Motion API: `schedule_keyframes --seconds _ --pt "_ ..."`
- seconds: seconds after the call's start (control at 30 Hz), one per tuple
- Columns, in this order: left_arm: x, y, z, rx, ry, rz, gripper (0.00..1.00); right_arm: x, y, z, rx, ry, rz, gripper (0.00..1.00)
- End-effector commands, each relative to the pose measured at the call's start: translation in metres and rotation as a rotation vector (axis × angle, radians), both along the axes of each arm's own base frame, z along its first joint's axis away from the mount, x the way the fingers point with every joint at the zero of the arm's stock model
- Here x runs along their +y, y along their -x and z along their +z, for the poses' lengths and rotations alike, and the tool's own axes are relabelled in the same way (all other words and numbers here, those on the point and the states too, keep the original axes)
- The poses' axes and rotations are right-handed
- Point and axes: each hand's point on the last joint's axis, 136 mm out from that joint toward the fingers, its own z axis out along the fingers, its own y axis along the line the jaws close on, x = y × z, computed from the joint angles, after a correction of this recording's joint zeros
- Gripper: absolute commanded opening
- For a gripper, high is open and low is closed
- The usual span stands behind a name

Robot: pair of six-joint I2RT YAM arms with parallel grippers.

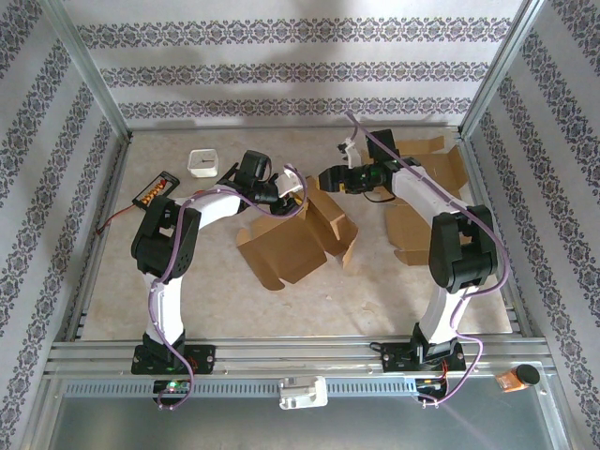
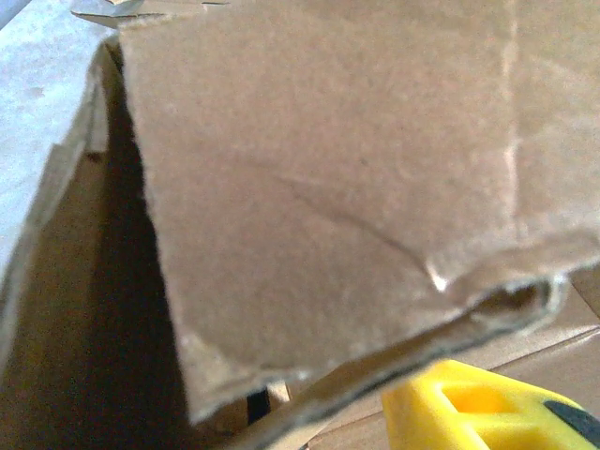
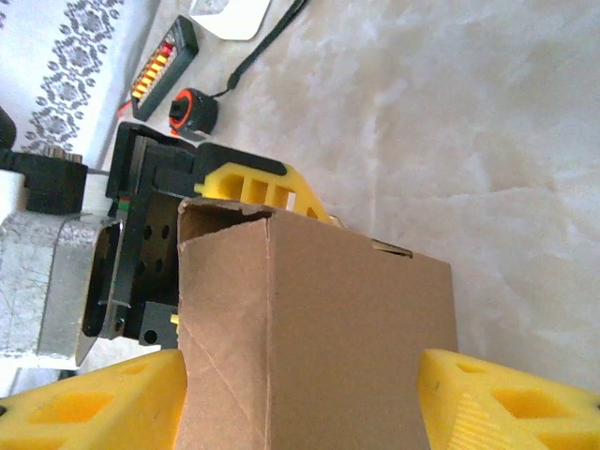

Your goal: Fold the paper box

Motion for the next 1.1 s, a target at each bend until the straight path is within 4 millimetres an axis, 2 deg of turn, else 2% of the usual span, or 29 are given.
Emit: schedule_keyframes --seconds 0.0,0.23,0.4,0.5,0.57,0.6,0.67,0.7,0.73,0.77,0.83,0.93,0.97,1.07 --pt "-0.009 -0.001 0.001 -0.004 0.031 -0.015 0.45 0.012 0.006 -0.006 0.052 -0.061 0.035 0.66" --pt "-0.015 -0.004 0.002 0.015 0.039 -0.008 0.29 0.016 0.008 -0.010 0.066 -0.059 0.039 0.65" --pt "-0.017 -0.016 -0.014 0.033 -0.060 0.097 0.13 0.018 0.009 -0.017 0.065 -0.034 0.035 0.63" --pt "-0.019 -0.022 -0.017 0.059 -0.062 0.157 0.10 0.020 0.010 -0.018 0.064 -0.031 0.039 0.61" --pt "-0.021 -0.024 -0.017 0.080 -0.049 0.179 0.10 0.020 0.010 -0.019 0.069 -0.034 0.038 0.61" --pt "-0.023 -0.023 -0.017 0.088 -0.045 0.176 0.13 0.021 0.011 -0.019 0.070 -0.034 0.041 0.61" --pt "-0.028 -0.023 -0.017 0.091 -0.039 0.168 0.35 0.020 0.011 -0.020 0.073 -0.034 0.040 0.61" --pt "-0.029 -0.023 -0.018 0.092 -0.037 0.169 0.39 0.021 0.011 -0.020 0.072 -0.033 0.040 0.61" --pt "-0.030 -0.024 -0.018 0.092 -0.034 0.169 0.39 0.020 0.011 -0.020 0.072 -0.033 0.040 0.61" --pt "-0.031 -0.025 -0.017 0.087 -0.032 0.170 0.35 0.020 0.011 -0.020 0.071 -0.033 0.040 0.61" --pt "-0.031 -0.027 -0.017 0.083 -0.036 0.177 0.20 0.021 0.012 -0.019 0.071 -0.033 0.043 0.61" --pt "-0.028 -0.031 -0.019 0.074 -0.054 0.207 0.03 0.020 0.011 -0.018 0.068 -0.033 0.038 0.62" --pt "-0.028 -0.032 -0.018 0.068 -0.061 0.216 0.00 0.020 0.011 -0.018 0.068 -0.032 0.037 0.62" --pt "-0.025 -0.033 -0.022 0.059 -0.093 0.258 0.00 0.019 0.010 -0.016 0.065 -0.031 0.031 0.63"
